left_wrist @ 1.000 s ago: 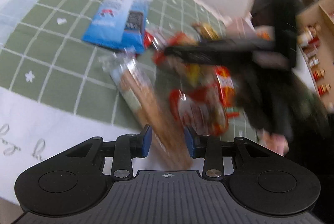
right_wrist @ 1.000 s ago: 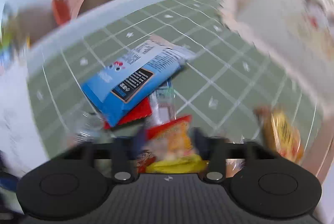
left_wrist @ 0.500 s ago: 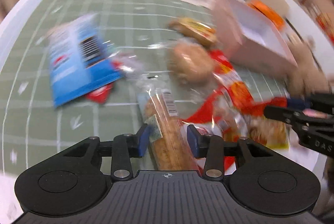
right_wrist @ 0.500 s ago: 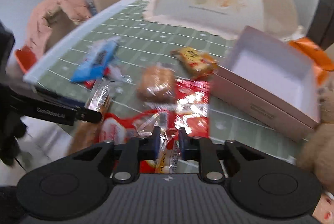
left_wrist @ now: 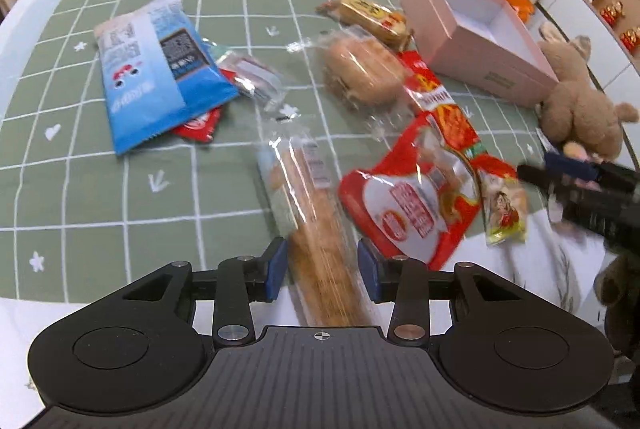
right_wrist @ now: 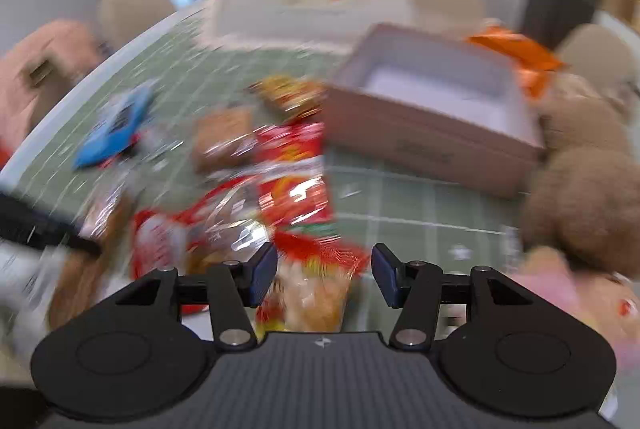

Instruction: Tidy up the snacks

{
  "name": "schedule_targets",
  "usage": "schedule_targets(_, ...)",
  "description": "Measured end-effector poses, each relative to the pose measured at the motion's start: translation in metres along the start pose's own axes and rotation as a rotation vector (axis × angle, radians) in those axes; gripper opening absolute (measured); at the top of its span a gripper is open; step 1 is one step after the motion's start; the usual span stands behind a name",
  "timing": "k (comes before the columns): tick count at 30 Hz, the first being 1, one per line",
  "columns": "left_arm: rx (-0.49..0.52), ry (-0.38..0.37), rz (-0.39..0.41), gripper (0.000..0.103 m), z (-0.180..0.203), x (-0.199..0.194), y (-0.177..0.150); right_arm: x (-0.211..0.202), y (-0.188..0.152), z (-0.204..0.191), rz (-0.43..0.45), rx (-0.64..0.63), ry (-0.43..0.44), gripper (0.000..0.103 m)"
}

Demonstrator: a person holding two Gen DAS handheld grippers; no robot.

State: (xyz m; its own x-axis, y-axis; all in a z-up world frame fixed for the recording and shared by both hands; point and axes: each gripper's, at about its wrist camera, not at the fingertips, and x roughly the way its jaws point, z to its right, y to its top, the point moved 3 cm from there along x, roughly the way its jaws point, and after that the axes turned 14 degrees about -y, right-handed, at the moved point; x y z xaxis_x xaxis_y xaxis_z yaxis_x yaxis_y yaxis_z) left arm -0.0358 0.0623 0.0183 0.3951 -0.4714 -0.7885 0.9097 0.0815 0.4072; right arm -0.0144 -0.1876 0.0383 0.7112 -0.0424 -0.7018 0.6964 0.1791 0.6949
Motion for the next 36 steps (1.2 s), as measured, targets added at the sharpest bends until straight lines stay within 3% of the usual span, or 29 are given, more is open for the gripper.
schedule_targets(3,0.0,-0.005,-0.015,0.043,0.005,0.007,-0.005,0.001,-0.005,0.003,-0.029,0.057,0.016,0.062)
schedule_targets(5,0.004,-0.002,-0.018,0.043,0.007,0.012,-0.007,0.008,-0.013,0.0,-0.078,0.065,0.035,0.062)
schedule_targets(12,-0.044,-0.008,0.01,0.038,0.005,0.013,-0.005,0.032,-0.028,-0.006,-0.158,0.06,-0.063,0.066)
schedule_targets(14,-0.07,-0.024,0.016,0.036,0.003,0.01,-0.006,0.029,-0.028,-0.007,-0.174,0.043,-0.042,0.065)
schedule_targets(15,-0.072,-0.035,0.026,0.035,0.003,0.007,-0.007,0.026,-0.028,-0.007,-0.174,0.03,-0.026,0.054)
schedule_targets(16,-0.062,-0.043,0.036,0.035,0.006,0.004,-0.008,0.022,-0.026,-0.006,-0.165,0.016,-0.011,0.052)
schedule_targets(20,0.044,-0.08,0.085,0.034,0.033,-0.029,-0.008,-0.009,-0.019,0.005,-0.087,0.01,0.022,0.051)
schedule_targets(22,0.064,-0.139,0.122,0.034,0.05,-0.052,0.003,-0.024,-0.011,0.016,-0.045,0.031,0.027,0.051)
schedule_targets(24,0.089,-0.239,0.179,0.034,0.072,-0.076,0.027,-0.036,-0.003,0.028,-0.007,0.06,0.026,0.051)
schedule_targets(26,0.172,-0.29,0.249,0.034,0.101,-0.093,0.061,-0.048,0.007,0.039,0.038,0.09,0.013,0.051)
schedule_targets(30,0.25,-0.389,0.385,0.034,0.145,-0.095,0.138,-0.07,0.031,0.053,0.132,0.121,-0.011,0.051)
schedule_targets(33,0.133,-0.549,0.333,0.038,0.156,-0.056,0.206,-0.081,0.049,0.06,0.175,0.109,-0.037,0.051)
schedule_targets(34,0.071,-0.571,0.33,0.038,0.153,-0.042,0.224,-0.086,0.055,0.063,0.18,0.102,-0.042,0.051)
schedule_targets(36,0.023,-0.544,0.35,0.038,0.148,-0.033,0.236,-0.098,0.063,0.073,0.195,0.085,-0.053,0.051)
